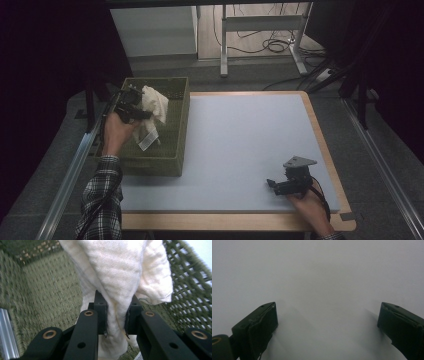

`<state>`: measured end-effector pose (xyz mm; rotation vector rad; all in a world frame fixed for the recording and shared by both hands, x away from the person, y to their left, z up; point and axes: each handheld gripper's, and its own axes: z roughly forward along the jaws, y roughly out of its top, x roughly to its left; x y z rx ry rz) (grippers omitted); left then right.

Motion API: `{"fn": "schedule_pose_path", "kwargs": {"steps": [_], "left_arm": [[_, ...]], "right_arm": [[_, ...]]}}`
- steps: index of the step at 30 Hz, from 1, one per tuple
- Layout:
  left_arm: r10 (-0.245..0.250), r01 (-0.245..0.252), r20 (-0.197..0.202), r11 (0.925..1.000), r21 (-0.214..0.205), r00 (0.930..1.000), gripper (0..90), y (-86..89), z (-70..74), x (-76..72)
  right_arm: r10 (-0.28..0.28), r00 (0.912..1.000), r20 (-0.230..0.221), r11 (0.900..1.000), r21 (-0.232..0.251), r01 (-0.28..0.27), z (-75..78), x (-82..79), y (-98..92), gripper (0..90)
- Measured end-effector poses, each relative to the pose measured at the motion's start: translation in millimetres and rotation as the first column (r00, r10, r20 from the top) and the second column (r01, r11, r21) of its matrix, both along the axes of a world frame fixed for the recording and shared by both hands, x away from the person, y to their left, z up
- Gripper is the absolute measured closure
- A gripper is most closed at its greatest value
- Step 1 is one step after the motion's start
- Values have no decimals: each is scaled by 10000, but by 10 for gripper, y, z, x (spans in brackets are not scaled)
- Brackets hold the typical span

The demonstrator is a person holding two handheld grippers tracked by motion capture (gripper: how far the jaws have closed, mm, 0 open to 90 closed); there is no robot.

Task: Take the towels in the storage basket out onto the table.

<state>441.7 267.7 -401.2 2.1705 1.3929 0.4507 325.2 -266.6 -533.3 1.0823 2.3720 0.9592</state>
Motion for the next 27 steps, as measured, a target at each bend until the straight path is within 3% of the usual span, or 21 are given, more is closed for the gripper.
{"fn": "schedule_pose_path", "kwargs": {"steps": [4, 9, 17, 27], "left_arm": [[-133, 136, 484, 9999, -79, 9987, 763, -32, 106, -58], [-454, 458, 786, 9989, -39, 9959, 762, -85, 225, -114], [-891, 891, 955, 9960, 50, 9914, 762, -216, 426, -162], [-1399, 1386, 842, 9901, 212, 9866, 762, -443, 617, -153]], "right_arm": [[-8, 10000, 5, 10000, -10, 8, 0, -1, 0, 30], [-9, 10000, 5, 10000, -9, 9, 0, -1, 0, 29], [-10, 10000, 4, 10000, -8, 10, 0, -1, 0, 30], [-12, 10000, 6, 10000, 1, 12, 0, 0, 1, 30]]}}
